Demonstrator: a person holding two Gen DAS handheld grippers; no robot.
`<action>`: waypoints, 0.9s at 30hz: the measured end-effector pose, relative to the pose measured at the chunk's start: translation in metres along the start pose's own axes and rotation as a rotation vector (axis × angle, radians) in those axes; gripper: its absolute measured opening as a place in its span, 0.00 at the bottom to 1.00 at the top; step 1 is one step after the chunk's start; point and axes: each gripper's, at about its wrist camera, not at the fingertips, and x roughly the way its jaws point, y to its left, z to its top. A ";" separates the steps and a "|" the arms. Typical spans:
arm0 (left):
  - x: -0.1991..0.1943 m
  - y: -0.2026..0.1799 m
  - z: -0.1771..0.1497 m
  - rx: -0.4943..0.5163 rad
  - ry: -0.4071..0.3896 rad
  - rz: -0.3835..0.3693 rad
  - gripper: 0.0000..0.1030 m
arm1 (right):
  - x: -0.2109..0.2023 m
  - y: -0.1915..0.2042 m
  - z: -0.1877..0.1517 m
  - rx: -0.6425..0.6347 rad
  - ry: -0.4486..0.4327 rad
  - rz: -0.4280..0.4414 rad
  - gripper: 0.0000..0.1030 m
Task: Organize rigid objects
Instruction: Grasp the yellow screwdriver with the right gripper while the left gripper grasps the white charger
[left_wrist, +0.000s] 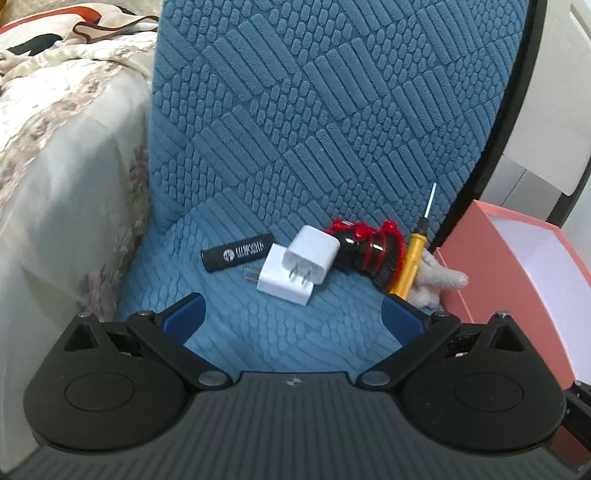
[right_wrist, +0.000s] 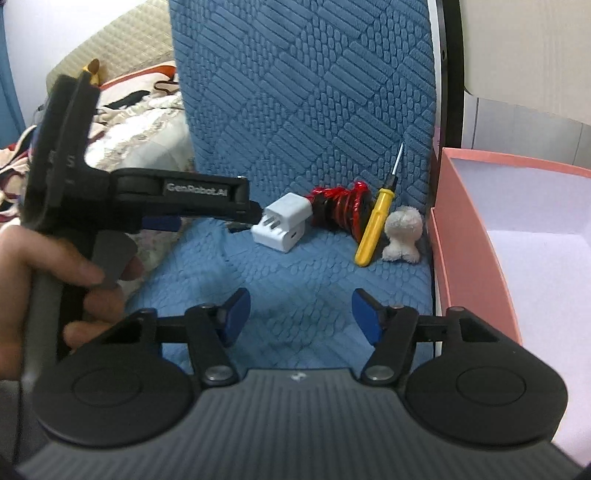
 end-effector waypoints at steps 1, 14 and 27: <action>0.004 0.000 0.002 0.000 -0.001 -0.002 0.99 | 0.006 -0.002 0.003 0.002 0.003 -0.003 0.62; 0.067 0.001 0.031 0.033 0.046 -0.006 0.84 | 0.088 -0.018 0.022 0.047 0.050 -0.105 0.54; 0.097 0.002 0.037 0.071 0.072 -0.040 0.71 | 0.138 -0.027 0.027 0.090 0.074 -0.272 0.33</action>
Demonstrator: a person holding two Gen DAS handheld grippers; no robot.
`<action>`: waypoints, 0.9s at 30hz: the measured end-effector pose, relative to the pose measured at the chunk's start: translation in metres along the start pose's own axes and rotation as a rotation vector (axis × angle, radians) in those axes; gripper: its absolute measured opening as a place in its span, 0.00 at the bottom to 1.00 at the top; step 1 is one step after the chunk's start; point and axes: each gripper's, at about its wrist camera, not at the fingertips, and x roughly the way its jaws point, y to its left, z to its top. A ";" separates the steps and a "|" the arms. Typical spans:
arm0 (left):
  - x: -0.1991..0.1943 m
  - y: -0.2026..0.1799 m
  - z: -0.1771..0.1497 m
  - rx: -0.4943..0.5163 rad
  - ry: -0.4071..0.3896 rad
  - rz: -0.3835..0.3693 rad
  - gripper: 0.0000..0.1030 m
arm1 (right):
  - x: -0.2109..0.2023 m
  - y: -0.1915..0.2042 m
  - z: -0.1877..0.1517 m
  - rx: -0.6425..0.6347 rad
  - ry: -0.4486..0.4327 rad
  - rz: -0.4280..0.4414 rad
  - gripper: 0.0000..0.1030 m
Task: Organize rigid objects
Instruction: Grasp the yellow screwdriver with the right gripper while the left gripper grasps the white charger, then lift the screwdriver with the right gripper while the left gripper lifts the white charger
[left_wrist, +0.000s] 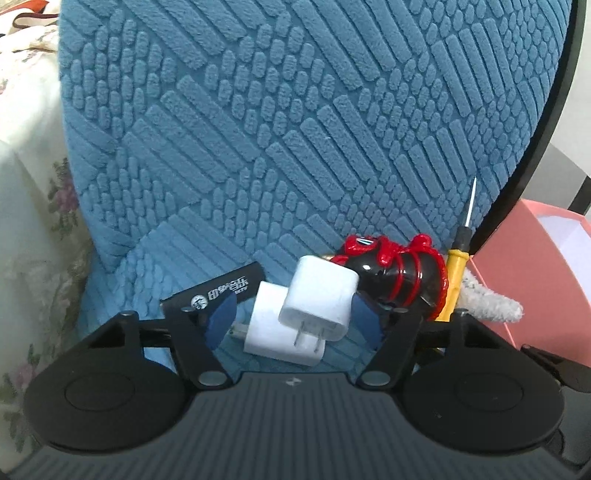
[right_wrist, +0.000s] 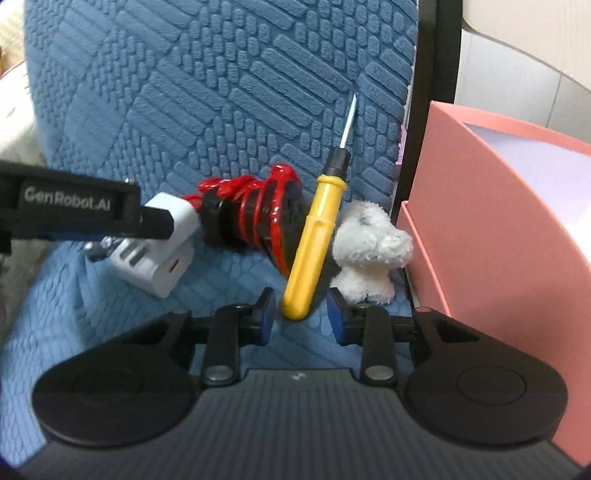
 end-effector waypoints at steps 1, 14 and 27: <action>0.001 -0.001 0.000 0.008 0.000 -0.003 0.71 | 0.002 0.000 0.000 0.003 -0.002 0.003 0.33; 0.008 -0.008 0.002 0.028 0.025 -0.004 0.58 | 0.010 0.000 -0.003 0.026 0.010 0.008 0.22; -0.018 -0.022 -0.025 -0.043 0.030 0.011 0.49 | -0.045 -0.004 -0.016 -0.011 0.020 0.029 0.22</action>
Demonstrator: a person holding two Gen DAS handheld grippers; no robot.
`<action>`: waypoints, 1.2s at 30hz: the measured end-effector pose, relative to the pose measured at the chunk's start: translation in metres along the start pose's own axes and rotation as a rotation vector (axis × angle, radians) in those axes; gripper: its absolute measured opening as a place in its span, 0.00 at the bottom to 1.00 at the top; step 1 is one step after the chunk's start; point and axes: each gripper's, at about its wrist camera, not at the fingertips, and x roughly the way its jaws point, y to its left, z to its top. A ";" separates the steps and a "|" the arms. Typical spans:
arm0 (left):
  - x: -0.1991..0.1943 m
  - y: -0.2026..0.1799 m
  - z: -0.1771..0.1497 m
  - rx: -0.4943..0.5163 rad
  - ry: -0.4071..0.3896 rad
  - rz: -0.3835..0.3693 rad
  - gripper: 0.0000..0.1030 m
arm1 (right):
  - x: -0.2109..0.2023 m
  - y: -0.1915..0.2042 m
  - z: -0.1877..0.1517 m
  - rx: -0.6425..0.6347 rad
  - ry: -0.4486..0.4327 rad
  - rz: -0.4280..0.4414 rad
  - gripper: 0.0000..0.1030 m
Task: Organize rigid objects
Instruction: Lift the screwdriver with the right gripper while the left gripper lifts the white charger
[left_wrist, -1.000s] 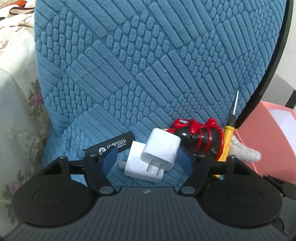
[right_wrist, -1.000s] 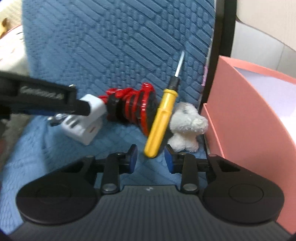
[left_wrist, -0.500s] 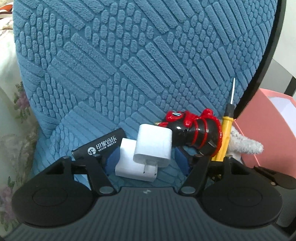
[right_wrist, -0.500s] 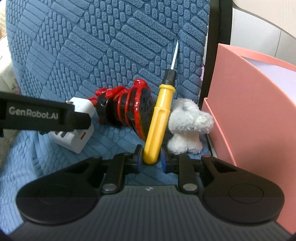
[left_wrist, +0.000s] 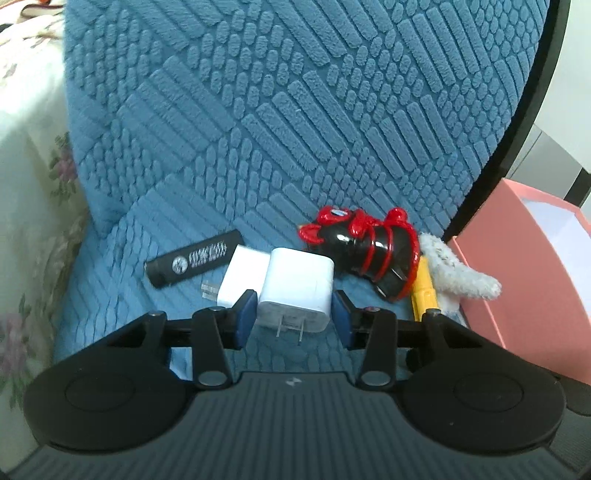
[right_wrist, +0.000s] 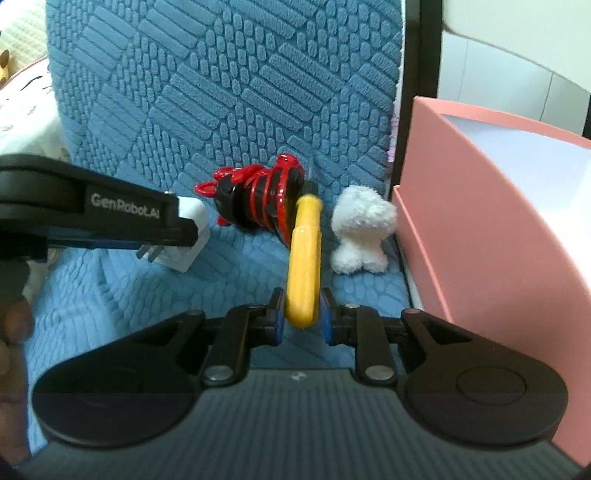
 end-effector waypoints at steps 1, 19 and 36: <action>-0.004 0.000 -0.003 -0.010 0.002 0.001 0.49 | -0.002 -0.003 -0.001 -0.009 0.000 -0.001 0.22; -0.066 -0.009 -0.077 -0.101 0.046 0.009 0.47 | -0.077 -0.006 -0.061 -0.123 0.053 0.055 0.22; -0.107 -0.015 -0.124 -0.161 0.077 0.015 0.47 | -0.112 -0.013 -0.092 -0.086 0.133 0.149 0.24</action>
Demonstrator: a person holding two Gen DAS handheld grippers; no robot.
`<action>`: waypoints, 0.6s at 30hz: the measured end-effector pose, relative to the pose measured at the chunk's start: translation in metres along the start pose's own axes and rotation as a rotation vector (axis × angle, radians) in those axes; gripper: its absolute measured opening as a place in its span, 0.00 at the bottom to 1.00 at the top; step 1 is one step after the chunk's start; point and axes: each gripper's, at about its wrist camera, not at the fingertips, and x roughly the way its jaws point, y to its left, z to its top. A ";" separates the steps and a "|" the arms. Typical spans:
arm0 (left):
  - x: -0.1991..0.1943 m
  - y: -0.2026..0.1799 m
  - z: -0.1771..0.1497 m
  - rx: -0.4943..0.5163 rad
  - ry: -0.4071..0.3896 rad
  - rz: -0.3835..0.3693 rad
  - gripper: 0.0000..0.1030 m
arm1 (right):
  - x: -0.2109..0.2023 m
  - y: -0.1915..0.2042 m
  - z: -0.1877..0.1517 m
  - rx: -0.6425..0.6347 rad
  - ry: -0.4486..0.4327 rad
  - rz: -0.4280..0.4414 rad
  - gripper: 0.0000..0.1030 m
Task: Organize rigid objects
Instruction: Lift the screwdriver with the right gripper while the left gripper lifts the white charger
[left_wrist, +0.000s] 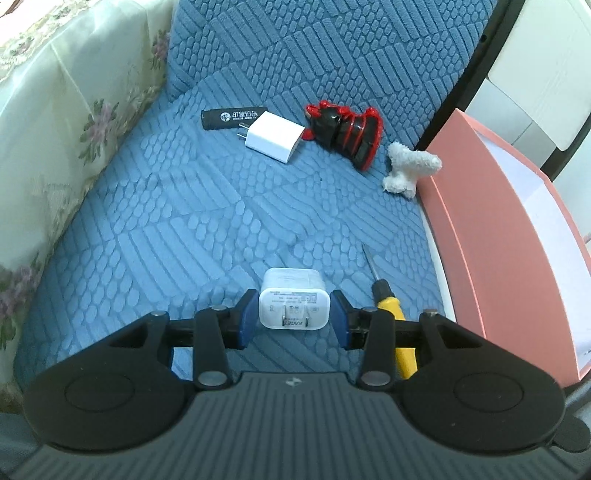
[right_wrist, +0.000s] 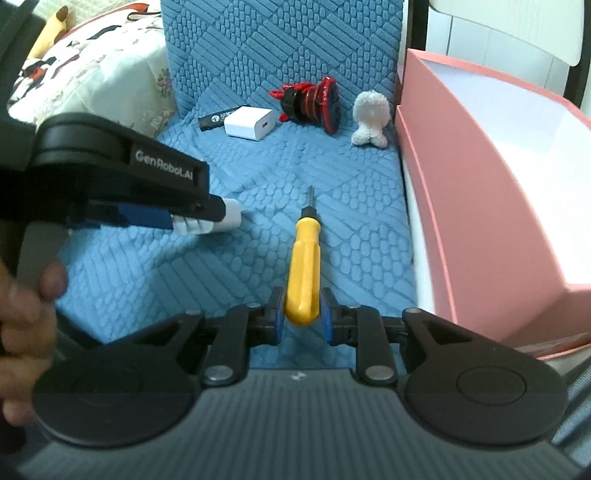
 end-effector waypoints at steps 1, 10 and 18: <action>0.001 0.000 0.000 -0.003 0.002 0.001 0.47 | 0.002 0.000 0.001 -0.001 0.002 0.024 0.24; 0.009 0.007 0.003 -0.057 0.036 0.007 0.67 | 0.022 -0.008 0.014 0.058 0.002 0.079 0.42; 0.012 0.008 0.004 -0.075 0.055 0.001 0.67 | 0.040 0.002 0.012 0.038 0.015 0.072 0.41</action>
